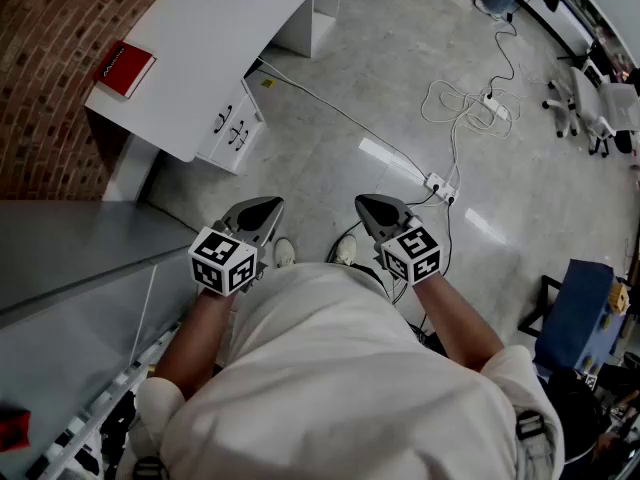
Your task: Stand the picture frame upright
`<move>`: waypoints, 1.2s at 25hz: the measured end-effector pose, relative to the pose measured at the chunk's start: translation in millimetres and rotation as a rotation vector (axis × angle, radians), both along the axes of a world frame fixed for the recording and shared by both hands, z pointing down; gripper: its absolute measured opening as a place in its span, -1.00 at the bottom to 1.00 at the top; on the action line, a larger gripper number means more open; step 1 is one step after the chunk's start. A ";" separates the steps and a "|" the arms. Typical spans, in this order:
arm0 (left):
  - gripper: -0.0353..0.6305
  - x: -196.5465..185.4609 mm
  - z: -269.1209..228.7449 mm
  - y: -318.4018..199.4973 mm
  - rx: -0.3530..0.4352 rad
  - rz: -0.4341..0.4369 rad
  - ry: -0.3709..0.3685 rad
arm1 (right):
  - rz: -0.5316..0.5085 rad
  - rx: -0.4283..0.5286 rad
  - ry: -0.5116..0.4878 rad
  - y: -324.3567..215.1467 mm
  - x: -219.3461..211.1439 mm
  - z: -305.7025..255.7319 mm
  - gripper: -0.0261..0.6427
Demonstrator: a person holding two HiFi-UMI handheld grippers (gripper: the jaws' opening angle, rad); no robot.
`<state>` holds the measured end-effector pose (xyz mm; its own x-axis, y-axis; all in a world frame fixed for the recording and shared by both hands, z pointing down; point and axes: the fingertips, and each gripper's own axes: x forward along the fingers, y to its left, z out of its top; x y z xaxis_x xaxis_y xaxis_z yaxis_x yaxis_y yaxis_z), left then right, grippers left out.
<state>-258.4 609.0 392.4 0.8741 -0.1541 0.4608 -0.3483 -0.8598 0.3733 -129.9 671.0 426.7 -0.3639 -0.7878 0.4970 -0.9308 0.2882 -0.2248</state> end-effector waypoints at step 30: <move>-0.48 -67.6 29.9 -125.0 0.027 -0.105 -0.021 | 0.050 0.046 0.027 -136.6 -43.6 1.5 -0.46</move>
<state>-326.0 484.0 422.3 0.8424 -0.2571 0.4736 -0.4449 -0.8276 0.3422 -173.5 534.4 428.1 -0.3106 -0.8269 0.4687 -0.9499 0.2510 -0.1864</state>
